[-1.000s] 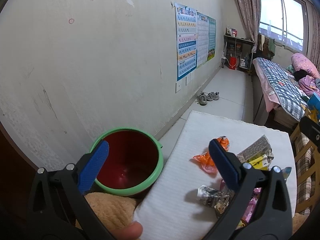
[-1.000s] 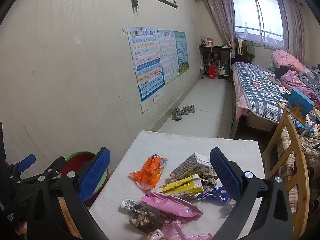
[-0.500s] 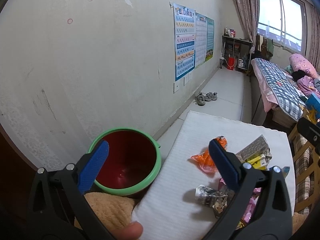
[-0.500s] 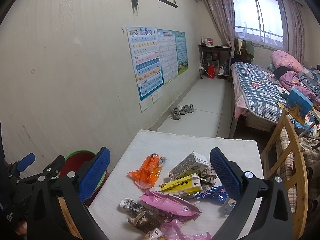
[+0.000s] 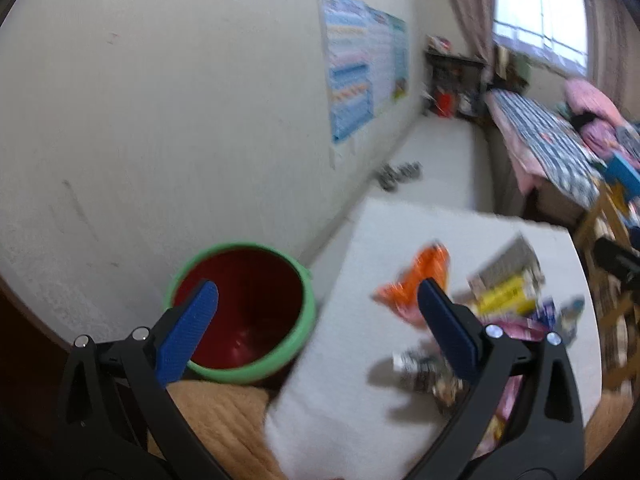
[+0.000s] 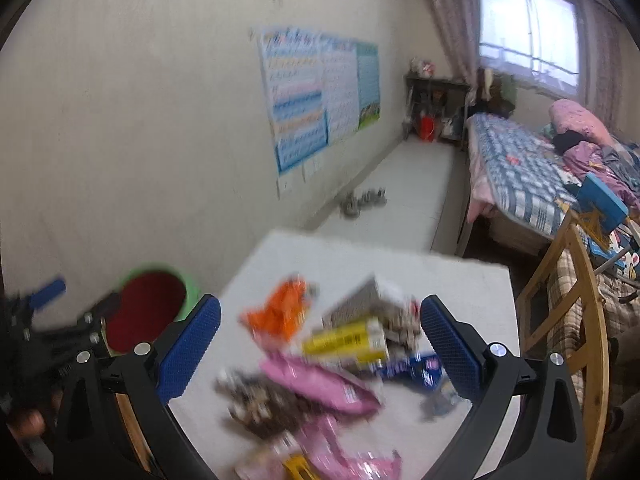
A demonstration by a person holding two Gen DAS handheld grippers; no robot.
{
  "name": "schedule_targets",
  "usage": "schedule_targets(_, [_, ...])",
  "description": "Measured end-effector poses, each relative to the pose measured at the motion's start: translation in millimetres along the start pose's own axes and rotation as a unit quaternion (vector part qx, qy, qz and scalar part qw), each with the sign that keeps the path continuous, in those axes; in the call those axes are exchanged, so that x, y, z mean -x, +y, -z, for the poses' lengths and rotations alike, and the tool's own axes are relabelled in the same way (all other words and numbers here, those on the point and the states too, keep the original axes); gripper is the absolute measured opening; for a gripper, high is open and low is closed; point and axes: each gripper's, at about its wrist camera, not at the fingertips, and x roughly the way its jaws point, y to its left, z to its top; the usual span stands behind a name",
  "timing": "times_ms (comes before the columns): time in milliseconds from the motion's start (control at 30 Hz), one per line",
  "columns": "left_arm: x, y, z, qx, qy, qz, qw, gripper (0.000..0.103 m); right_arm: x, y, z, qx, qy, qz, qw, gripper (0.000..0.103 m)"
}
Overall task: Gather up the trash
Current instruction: 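Grasp the blue-white crumpled wrapper with the right tool while the left tool reaches toward the pile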
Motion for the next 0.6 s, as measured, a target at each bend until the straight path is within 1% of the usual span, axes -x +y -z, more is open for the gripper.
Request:
schedule_targets(67, [-7.3,-4.5,15.0,-0.017,0.021,0.025,0.9993,0.098,-13.1,-5.1,25.9,0.018,0.049,-0.011,0.999,0.096])
schedule_targets(133, [-14.1,-11.8,32.4,-0.038,0.049,0.067,0.9958,0.098,-24.8,-12.2,52.3,0.026,0.093,-0.016,0.995,0.095])
schedule_targets(167, [-18.2,-17.5,43.8,-0.052,0.07,0.093,0.9918,0.098,-29.1,-15.2,61.0,0.025,0.108,-0.017,0.994,0.089])
schedule_targets(200, [-21.3,-23.2,53.9,-0.066,0.087,0.109,0.988,0.098,-33.5,-19.9,72.2,0.021,0.125,-0.02,0.992,0.084])
schedule_targets(233, [-24.1,-28.6,62.8,-0.081,0.103,0.124,0.9836,0.097,-40.7,-27.5,87.2,0.012,0.153,-0.024,0.988,0.082])
schedule_targets(267, [-27.4,-36.4,73.2,-0.099,0.124,0.144,0.9769,0.097,-43.9,-31.6,94.8,0.005,0.166,-0.027,0.986,0.076])
schedule_targets(300, [-30.0,-44.2,82.1,-0.11,0.143,0.161,0.9702,0.094,-48.7,-37.8,105.8,-0.005,0.186,-0.031,0.982,0.072])
schedule_targets(333, [-31.2,-49.5,88.2,-0.115,0.153,0.174,0.966,0.09,-51.4,-41.6,114.4,-0.011,0.198,-0.035,0.979,0.071])
schedule_targets(367, [-32.9,-57.4,93.0,-0.12,0.165,0.194,0.9595,0.088,-52.3,-42.7,121.4,-0.014,0.207,-0.037,0.978,0.07])
schedule_targets(400, [-33.5,-64.0,96.0,-0.123,0.169,0.209,0.9552,0.083,-53.9,-43.7,128.0,-0.016,0.216,-0.039,0.975,0.07])
schedule_targets(433, [-35.0,-70.3,98.1,-0.125,0.17,0.217,0.953,0.078,-55.1,-42.6,132.1,-0.016,0.22,-0.04,0.975,0.07])
schedule_targets(467, [-36.1,-78.8,100.1,-0.13,0.176,0.228,0.9488,0.076,-56.4,-41.9,136.6,-0.015,0.225,-0.042,0.973,0.07])
schedule_targets(500, [-38.7,-84.8,101.9,-0.134,0.181,0.236,0.9454,0.071,-57.3,-41.6,139.3,-0.014,0.228,-0.044,0.972,0.07])
schedule_targets(533, [-41.8,-93.7,103.5,-0.141,0.189,0.248,0.9397,0.063,-58.9,-40.2,143.6,-0.011,0.233,-0.046,0.971,0.07])
schedule_targets(567, [-42.7,-96.9,104.9,-0.144,0.197,0.258,0.9349,0.06,-57.5,-41.1,143.7,-0.01,0.238,-0.047,0.97,0.07])
schedule_targets(600, [-46.0,-101.7,104.5,-0.147,0.206,0.27,0.9291,0.054,-60.4,-40.3,145.8,-0.008,0.24,-0.047,0.97,0.07])
